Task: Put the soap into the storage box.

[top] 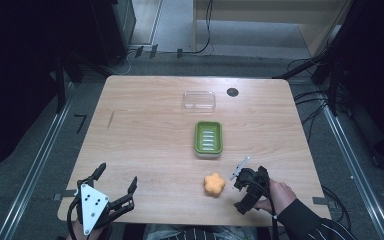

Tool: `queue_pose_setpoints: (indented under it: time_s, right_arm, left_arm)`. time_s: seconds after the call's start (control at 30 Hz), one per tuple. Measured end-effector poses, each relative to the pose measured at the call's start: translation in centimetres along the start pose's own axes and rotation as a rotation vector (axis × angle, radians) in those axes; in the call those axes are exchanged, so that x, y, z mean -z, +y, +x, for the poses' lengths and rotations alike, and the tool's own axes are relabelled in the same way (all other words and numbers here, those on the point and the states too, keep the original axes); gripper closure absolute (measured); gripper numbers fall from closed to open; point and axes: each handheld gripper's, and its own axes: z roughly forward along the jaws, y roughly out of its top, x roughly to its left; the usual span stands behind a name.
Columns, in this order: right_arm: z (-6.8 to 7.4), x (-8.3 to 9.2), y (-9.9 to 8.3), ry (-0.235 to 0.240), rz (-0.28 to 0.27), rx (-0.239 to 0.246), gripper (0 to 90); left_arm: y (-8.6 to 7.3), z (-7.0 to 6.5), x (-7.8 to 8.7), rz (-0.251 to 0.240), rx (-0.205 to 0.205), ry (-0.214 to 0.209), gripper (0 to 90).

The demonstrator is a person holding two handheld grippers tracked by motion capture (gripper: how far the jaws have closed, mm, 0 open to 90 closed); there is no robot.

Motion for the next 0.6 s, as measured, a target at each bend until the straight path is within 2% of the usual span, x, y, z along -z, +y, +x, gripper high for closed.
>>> queue_pose_setpoints:
  time_s: [0.3, 0.4, 0.6]
  right_arm:
    - [0.7, -0.3, 2.1, 0.019, -0.019, 0.031, 2.1]
    - [0.8, -0.5, 2.7, 0.024, -0.023, 0.027, 1.7]
    - [1.0, -0.9, 3.8, 0.034, -0.009, 0.041, 0.0]
  left_arm:
    - [0.1, 0.0, -0.3, -0.001, 0.000, -0.010, 13.0]
    - [0.0, 0.0, -0.3, -0.001, -0.001, -0.012, 13.0]
    - [0.0, 0.0, -0.2, -0.005, 0.006, -0.008, 13.0]
